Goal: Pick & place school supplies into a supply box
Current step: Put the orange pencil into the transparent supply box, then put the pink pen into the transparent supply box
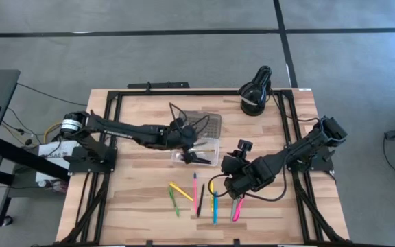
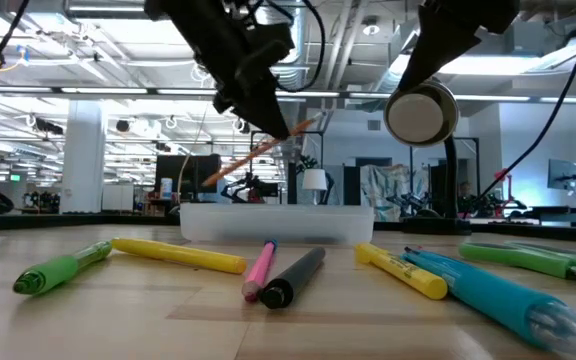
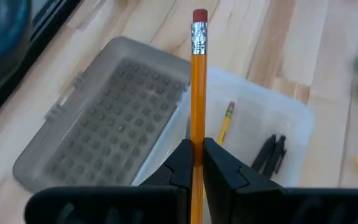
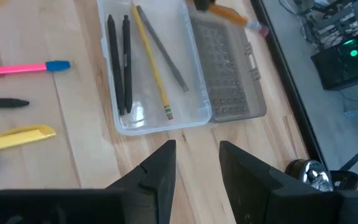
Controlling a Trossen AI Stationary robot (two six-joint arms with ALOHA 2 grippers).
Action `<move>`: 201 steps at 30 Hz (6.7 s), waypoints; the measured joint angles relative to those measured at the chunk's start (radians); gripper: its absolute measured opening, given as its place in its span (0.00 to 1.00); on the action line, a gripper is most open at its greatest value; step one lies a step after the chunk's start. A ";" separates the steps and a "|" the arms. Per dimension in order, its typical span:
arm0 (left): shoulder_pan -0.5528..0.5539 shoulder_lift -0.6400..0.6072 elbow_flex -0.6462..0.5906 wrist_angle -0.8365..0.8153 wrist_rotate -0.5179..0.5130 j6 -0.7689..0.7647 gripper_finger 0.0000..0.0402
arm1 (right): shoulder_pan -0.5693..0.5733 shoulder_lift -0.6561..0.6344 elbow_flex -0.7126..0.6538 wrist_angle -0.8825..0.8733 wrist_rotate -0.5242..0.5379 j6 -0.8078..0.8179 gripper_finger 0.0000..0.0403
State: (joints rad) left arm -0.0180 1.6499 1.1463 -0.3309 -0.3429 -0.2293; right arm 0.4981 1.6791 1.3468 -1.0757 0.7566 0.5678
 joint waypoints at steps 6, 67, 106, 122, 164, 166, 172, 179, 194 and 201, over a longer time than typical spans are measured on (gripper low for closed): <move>0.022 0.053 -0.004 0.003 0.062 0.018 0.03 | 0.026 0.000 0.000 -0.009 -0.002 0.000 0.29; -0.658 -0.486 -0.711 0.638 -0.324 0.273 0.32 | 0.196 0.009 -0.267 0.239 -0.308 0.920 0.29; -0.657 -0.486 -0.711 0.611 -0.308 0.240 0.32 | 0.254 0.186 -0.267 0.422 -0.575 1.208 0.29; -0.657 -0.485 -0.710 0.610 -0.290 0.214 0.32 | 0.266 0.187 -0.265 0.376 -0.713 1.153 0.29; -0.658 -0.485 -0.710 0.592 -0.265 0.172 0.32 | 0.258 0.192 -0.217 0.248 -0.915 1.081 0.16; -0.657 -0.485 -0.710 0.592 -0.265 0.172 0.32 | 0.250 0.192 -0.217 0.219 -0.915 1.052 0.16; -0.657 -0.485 -0.710 0.591 -0.265 0.164 0.32 | 0.224 0.192 -0.217 0.190 -0.915 0.993 0.16; -0.657 -0.485 -0.710 0.591 -0.265 0.164 0.32 | 0.219 0.192 -0.217 0.192 -0.968 0.977 0.20; -0.657 -0.485 -0.710 0.589 -0.264 0.154 0.32 | 0.257 0.192 -0.217 0.201 -0.987 1.030 0.36; -0.658 -0.485 -0.710 0.586 -0.263 0.141 0.32 | 0.251 0.192 -0.217 0.201 -0.935 1.028 0.32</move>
State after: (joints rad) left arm -0.6758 1.1645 0.4362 0.2549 -0.6064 -0.0884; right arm 0.7494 1.8713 1.1301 -0.8744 -0.1780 1.5959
